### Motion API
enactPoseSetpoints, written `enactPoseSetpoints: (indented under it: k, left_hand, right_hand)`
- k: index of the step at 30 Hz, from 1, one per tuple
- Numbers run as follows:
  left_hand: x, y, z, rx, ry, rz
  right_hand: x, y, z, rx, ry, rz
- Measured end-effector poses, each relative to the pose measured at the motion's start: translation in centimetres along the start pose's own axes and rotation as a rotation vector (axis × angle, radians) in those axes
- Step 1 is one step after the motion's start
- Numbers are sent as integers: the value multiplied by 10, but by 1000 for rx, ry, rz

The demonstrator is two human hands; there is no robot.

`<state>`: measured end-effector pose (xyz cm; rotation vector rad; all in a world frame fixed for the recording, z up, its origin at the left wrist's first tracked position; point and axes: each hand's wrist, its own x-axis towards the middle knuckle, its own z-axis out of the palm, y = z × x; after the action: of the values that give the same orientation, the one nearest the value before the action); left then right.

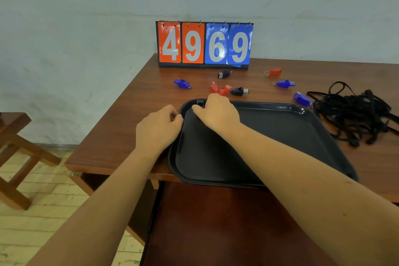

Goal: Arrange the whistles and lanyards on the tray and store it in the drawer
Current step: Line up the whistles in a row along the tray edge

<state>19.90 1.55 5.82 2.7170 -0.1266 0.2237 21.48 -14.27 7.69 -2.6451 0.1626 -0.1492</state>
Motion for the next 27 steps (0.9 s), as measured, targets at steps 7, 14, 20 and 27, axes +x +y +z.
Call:
enactPoseSetpoints:
  k: [7, 14, 20, 27]
  left_hand:
    - [65, -3, -7, -221, -3, -20]
    - [134, 4, 11, -52, -112, 134]
    - [149, 3, 21, -60, -130, 197]
    - [129, 10, 19, -296, 38, 74]
  right_hand:
    - [18, 39, -35, 112, 149, -10]
    - [54, 90, -66, 9, 142, 82]
    - [69, 104, -58, -110, -32, 21]
    - [73, 106, -57, -104, 27, 25]
